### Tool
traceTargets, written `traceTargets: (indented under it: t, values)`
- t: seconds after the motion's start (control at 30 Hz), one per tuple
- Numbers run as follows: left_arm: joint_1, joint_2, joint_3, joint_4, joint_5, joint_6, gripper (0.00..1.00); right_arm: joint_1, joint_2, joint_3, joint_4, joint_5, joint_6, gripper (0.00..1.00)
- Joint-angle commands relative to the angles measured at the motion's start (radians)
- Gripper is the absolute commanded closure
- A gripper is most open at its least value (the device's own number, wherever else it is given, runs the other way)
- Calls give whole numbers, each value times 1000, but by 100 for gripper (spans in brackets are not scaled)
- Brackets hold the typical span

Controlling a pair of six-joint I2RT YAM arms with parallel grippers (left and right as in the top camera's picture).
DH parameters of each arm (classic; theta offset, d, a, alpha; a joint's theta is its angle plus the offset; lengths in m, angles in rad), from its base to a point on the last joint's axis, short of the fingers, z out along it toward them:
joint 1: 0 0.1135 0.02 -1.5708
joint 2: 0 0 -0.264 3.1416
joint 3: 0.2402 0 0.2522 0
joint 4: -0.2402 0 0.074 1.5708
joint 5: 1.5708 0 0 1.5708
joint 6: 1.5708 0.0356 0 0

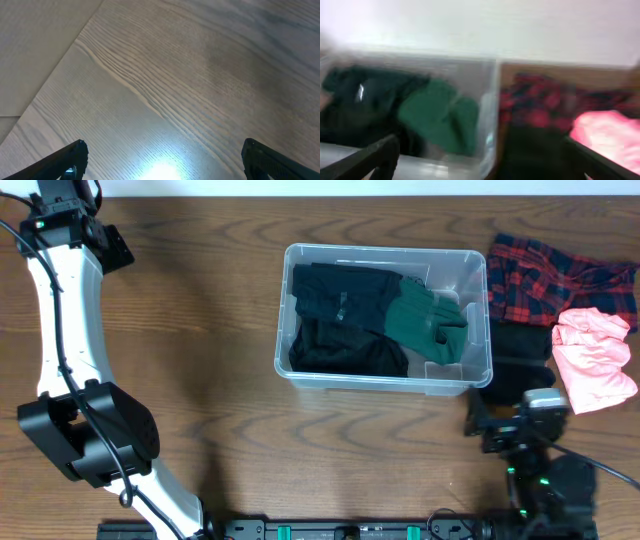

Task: Pack container
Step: 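Reach the right gripper to the black garment beside the plaid shirt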

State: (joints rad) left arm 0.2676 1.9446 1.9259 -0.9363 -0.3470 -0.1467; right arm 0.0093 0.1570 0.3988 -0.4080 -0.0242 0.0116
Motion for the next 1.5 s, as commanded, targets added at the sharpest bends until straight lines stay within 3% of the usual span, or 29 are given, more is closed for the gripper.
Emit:
traceTargets:
  t: [0.0, 0.27, 0.6, 0.7, 1.1, 1.47]
  values:
    - [2, 5, 0, -2, -13, -1, 2, -10, 97, 175, -34, 146, -13, 1]
    - [2, 5, 0, -2, -13, -1, 2, -35, 453, 385, -127, 211, -73, 1]
    - [2, 5, 0, -2, -13, -1, 2, -308, 933, 565, -304, -128, -73, 1]
    - [2, 5, 0, -2, -13, -1, 2, -387, 1049, 583, -326, -137, -73, 1]
    - [2, 5, 0, -2, -13, -1, 2, -527, 1315, 583, -241, -134, -119, 1]
    - [2, 5, 0, -2, -13, -1, 2, -540, 1528, 581, -155, -144, -197, 1]
